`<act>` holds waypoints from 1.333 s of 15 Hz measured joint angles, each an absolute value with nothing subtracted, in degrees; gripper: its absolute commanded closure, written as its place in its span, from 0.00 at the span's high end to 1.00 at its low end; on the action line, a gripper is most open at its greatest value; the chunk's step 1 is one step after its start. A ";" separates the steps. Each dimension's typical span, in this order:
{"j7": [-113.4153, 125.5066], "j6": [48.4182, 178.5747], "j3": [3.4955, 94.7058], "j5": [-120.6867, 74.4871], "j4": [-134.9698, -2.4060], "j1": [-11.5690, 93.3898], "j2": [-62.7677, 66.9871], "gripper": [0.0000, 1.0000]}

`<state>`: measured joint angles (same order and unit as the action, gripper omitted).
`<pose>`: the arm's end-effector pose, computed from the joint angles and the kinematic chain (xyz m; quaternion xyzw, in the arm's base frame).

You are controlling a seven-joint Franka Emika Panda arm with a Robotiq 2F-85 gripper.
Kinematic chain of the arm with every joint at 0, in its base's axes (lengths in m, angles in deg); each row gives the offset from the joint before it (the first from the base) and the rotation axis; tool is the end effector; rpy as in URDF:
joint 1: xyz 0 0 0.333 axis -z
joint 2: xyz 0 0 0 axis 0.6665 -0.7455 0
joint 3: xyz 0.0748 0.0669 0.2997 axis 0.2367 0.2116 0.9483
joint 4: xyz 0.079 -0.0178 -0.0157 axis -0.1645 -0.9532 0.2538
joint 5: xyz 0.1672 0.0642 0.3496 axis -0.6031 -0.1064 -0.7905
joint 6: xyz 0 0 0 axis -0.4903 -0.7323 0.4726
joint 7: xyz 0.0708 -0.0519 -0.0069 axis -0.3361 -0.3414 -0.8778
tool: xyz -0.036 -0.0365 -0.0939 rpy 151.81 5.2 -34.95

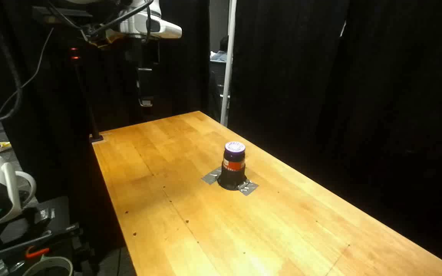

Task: Put the elastic rubber on the object that is attached to the table

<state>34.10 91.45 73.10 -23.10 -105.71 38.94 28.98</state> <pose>0.4385 0.1849 0.4232 0.9935 -0.0782 -0.0302 0.0768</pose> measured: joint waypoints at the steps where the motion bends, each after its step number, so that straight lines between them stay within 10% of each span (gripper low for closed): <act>1: 34.10 91.45 73.10 -23.10 -105.49 38.94 29.02 1.00; 20: -1.15 97.22 61.24 -30.21 -75.52 38.36 -3.44 1.00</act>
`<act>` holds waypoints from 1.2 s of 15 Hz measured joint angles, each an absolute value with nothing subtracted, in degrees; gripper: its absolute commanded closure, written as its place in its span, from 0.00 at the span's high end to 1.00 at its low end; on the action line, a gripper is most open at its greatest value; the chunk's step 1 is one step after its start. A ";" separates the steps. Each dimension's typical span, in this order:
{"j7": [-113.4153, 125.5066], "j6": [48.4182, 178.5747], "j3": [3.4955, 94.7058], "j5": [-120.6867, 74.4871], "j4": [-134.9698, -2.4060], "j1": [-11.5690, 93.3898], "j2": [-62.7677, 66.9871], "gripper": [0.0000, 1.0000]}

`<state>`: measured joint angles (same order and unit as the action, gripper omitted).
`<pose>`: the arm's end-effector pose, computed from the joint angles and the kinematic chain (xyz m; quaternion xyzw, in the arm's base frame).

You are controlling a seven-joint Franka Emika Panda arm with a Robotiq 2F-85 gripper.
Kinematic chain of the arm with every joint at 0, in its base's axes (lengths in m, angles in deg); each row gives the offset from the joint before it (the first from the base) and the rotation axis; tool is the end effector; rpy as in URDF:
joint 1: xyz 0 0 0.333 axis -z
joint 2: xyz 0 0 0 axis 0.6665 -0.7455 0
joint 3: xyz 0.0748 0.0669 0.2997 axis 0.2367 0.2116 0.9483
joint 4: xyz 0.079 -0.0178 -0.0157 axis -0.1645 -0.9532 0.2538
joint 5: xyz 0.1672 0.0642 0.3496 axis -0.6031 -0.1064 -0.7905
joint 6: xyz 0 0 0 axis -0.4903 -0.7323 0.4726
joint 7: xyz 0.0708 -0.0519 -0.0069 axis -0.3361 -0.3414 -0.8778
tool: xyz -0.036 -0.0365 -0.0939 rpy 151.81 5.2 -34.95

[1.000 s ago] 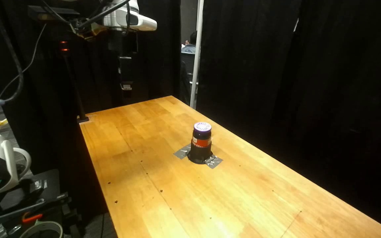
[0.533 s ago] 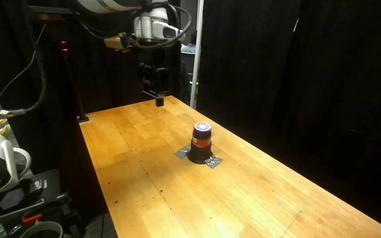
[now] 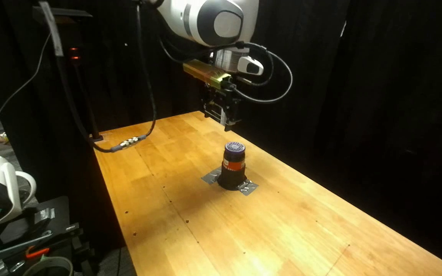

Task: Put the elastic rubber on the object that is attached to the table

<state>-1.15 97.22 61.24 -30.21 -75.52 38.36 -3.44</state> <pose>0.6357 0.1264 0.3577 -0.9929 -0.1011 0.0287 0.0563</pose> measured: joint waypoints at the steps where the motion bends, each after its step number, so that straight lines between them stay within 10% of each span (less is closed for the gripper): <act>1: -1.45 95.76 61.25 -31.79 -72.44 38.36 -6.24 1.00; 18: 0.46 78.44 55.24 -19.55 -34.02 33.39 -35.13 1.00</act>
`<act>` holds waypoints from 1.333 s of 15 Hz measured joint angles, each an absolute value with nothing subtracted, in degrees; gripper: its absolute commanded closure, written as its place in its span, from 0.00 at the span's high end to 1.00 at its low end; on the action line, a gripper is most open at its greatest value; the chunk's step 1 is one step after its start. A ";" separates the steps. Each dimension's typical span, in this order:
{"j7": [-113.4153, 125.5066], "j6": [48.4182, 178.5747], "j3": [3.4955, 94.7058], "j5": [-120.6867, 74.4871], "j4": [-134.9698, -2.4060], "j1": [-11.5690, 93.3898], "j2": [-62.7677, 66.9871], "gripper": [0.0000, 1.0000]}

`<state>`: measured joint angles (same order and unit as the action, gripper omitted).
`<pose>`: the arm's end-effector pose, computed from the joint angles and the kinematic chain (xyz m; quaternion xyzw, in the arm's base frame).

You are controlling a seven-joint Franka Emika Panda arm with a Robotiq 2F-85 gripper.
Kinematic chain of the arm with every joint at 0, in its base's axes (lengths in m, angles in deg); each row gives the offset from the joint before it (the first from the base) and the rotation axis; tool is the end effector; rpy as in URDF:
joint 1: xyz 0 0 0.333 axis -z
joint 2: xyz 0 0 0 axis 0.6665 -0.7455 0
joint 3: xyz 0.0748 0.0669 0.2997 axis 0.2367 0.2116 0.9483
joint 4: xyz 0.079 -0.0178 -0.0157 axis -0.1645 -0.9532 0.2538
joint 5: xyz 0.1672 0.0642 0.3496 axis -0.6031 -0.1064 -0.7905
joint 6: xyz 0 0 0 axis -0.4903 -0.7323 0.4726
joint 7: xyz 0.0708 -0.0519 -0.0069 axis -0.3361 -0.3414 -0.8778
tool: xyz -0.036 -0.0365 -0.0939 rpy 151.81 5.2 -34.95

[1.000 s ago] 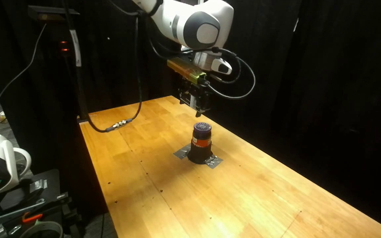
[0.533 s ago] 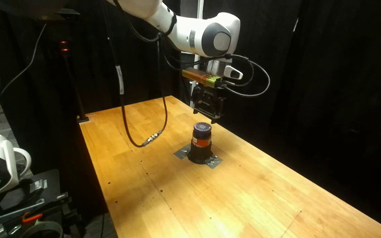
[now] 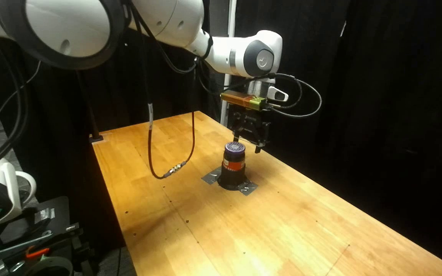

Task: Put the elastic rubber on the object that is attached to the table

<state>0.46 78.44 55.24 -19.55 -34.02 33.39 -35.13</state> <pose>0.7459 0.1191 0.2679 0.9879 0.1092 -0.1000 0.0470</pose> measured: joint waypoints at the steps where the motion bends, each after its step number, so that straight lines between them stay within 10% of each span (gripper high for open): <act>1: 0.34 77.62 55.06 -19.55 -32.83 33.41 -36.14 1.00; 20: -11.13 81.14 57.91 -20.20 -46.86 36.03 -29.26 1.00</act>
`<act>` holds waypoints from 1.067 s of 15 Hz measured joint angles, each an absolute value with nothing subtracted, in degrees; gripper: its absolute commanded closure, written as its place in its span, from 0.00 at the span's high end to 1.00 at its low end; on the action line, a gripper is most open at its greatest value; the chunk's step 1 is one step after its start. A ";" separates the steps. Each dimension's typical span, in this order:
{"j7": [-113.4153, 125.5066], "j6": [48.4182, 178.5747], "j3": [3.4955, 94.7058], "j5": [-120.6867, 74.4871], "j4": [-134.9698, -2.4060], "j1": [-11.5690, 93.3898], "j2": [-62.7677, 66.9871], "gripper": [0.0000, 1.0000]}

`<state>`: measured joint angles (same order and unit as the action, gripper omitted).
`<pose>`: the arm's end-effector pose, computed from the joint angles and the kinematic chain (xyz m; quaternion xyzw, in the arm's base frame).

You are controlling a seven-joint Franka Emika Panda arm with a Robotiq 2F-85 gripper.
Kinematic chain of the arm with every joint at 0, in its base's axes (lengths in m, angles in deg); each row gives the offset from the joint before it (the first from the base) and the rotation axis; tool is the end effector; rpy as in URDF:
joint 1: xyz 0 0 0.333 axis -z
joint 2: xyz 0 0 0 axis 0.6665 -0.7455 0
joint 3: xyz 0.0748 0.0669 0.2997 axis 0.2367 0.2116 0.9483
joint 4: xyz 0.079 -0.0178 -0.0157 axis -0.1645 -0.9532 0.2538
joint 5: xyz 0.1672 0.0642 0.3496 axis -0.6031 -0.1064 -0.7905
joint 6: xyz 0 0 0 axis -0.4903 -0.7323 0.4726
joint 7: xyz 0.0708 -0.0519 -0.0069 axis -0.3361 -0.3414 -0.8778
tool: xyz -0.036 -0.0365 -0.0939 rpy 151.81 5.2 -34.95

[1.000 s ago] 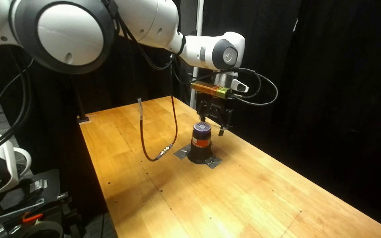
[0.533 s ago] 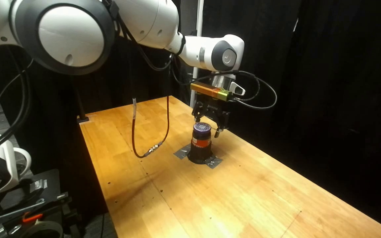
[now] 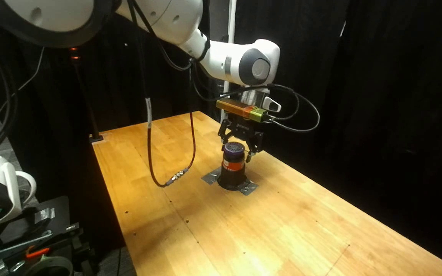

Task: Put the elastic rubber on the object that is attached to the table

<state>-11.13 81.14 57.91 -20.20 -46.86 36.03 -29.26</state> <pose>0.7131 0.1099 0.2481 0.9682 0.2072 -0.1396 0.0124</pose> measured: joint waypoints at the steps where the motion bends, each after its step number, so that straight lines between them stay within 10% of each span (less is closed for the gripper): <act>1: -11.01 82.93 57.91 -20.20 -49.52 36.23 -27.66 1.00; 11: -10.70 103.94 57.92 -20.94 -76.49 38.22 -12.78 1.00; 16: -12.08 125.87 57.90 -19.91 -91.27 38.50 -6.39 0.49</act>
<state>-12.08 125.87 57.90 -19.91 -91.27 38.50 -6.39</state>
